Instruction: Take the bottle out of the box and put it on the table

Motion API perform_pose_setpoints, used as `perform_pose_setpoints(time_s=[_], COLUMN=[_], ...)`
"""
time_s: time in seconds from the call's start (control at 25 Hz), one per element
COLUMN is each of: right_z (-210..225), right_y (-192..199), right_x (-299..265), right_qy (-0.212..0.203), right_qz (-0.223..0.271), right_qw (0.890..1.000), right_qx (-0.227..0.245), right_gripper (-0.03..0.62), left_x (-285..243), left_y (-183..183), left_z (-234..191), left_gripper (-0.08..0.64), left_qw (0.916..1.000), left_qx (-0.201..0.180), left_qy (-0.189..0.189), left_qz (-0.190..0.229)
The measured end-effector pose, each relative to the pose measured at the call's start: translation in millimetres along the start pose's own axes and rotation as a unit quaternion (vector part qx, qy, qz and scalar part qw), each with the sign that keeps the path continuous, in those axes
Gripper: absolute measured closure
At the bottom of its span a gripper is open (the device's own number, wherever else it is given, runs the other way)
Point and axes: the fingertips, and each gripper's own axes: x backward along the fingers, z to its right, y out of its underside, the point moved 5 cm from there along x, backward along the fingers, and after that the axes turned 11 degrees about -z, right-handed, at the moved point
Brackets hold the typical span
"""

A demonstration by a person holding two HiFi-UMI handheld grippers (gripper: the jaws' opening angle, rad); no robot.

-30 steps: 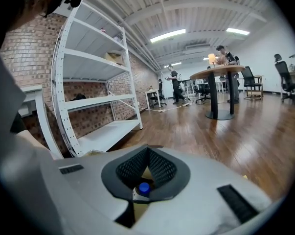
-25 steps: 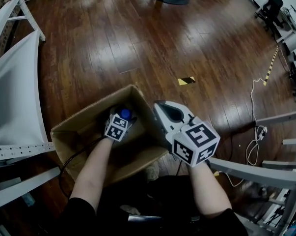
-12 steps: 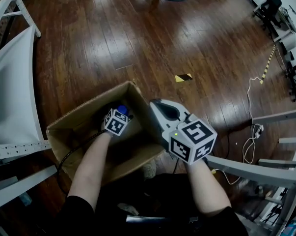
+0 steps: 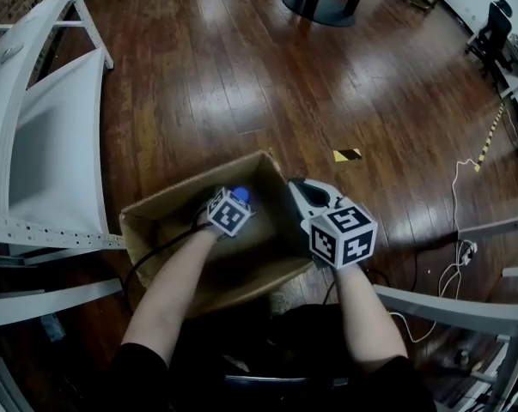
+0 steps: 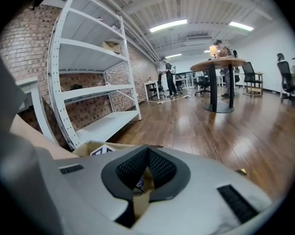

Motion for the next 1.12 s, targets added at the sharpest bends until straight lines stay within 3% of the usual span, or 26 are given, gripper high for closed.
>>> perform_pose_setpoints(time_s=[0.24,0.4,0.48,0.56,0.64,0.72,0.8,0.84,0.96,1.04,1.12], right_z=[-12.0,-12.2,-17.6,-32.7,-44.7,-55.9,-73.3,-82.1,-105.9,-124.4,-150.2], right_y=[-9.3,-26.7,-40.1,-61.9,-95.5,-134.2,-169.6,-184.4,-221.5,-240.9,-261.1], right_x=[-4.9,-6.3,0.7,18.0,41.8,73.3,112.0,131.5,180.6,208.6,235.3], right_qy=[0.002,-0.001,0.011,0.010,0.008,-0.007,-0.031,-0.037,-0.034,-0.029,-0.036], right_qz=[0.034,0.071,0.065,0.040,0.016,0.002,-0.002,-0.002,-0.007,-0.022,-0.036], right_qw=[0.999,0.997,0.998,0.999,0.998,0.998,0.998,0.998,0.998,0.998,0.995], right_qx=[0.043,0.016,0.005,0.036,0.067,0.064,0.057,0.057,0.052,0.060,0.082], right_gripper=[0.591,0.591,0.591,0.591,0.591,0.591,0.591,0.591,0.591,0.591,0.591], left_x=[65.1,127.2,169.4,218.6,273.0,327.8,380.3,406.4,475.8,517.1,561.2], left_y=[-21.2,-29.1,-37.2,-48.4,-58.3,-61.9,-64.9,-69.4,-89.6,-102.2,-110.7], left_z=[5.3,-5.5,-14.3,-21.7,-29.6,-33.9,-30.7,-26.6,-12.4,5.5,27.0], left_gripper=[0.189,0.189,0.187,0.187,0.187,0.187,0.189,0.189,0.187,0.187,0.189], left_qw=[0.9992,0.9988,0.9979,0.9953,0.9865,0.9666,0.9508,0.9508,0.9659,0.9742,0.9767], left_qx=[0.015,0.019,0.037,0.071,0.132,0.213,0.258,0.255,0.207,0.178,0.170], left_qy=[0.024,-0.006,-0.016,-0.013,-0.001,0.014,0.013,0.001,-0.049,-0.060,-0.059], left_qz=[0.027,0.044,0.051,0.065,0.096,0.142,0.172,0.176,0.147,0.125,0.118])
